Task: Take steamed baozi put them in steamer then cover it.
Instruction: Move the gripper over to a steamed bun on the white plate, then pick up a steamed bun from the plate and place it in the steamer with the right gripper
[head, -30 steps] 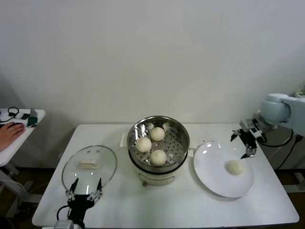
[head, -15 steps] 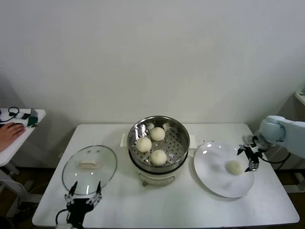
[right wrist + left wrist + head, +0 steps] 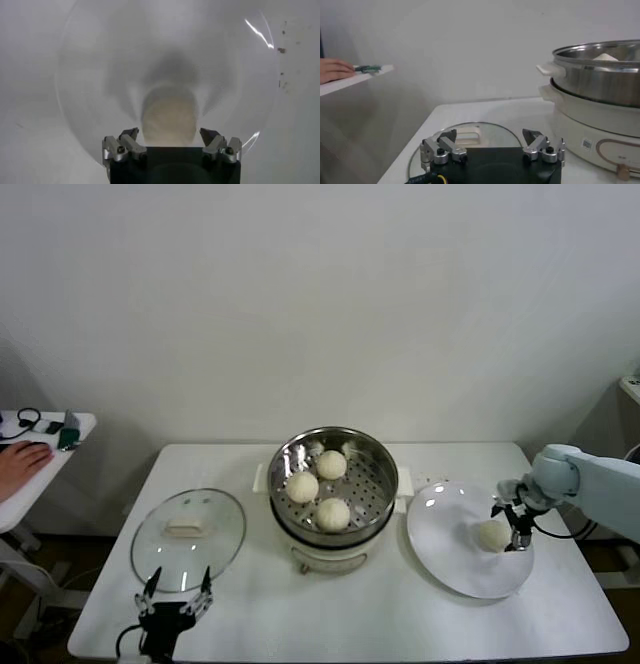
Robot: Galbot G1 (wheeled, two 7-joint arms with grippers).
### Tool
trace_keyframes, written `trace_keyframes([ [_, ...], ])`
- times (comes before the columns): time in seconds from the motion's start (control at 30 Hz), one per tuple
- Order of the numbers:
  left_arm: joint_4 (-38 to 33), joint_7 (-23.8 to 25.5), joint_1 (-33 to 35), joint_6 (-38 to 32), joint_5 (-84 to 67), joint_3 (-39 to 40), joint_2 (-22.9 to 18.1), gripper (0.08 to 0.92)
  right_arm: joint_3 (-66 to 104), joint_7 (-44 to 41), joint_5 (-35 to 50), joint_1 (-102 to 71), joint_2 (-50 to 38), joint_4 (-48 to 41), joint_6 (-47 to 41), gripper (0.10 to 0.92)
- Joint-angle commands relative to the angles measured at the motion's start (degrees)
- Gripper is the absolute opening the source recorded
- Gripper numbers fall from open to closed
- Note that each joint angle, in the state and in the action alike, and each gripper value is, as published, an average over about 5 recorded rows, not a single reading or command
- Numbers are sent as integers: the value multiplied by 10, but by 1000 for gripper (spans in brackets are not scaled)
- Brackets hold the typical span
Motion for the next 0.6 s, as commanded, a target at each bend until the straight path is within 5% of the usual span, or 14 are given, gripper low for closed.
trace_keyframes([
  [0.03,1,-1,1,-2,-4,0,1,823,32,8,-9,-34,4,-11,-3,820],
  [0.6,-4,-2,3,-6,-4,3,0,823,3,7,20,40,-14,23,-9,726],
])
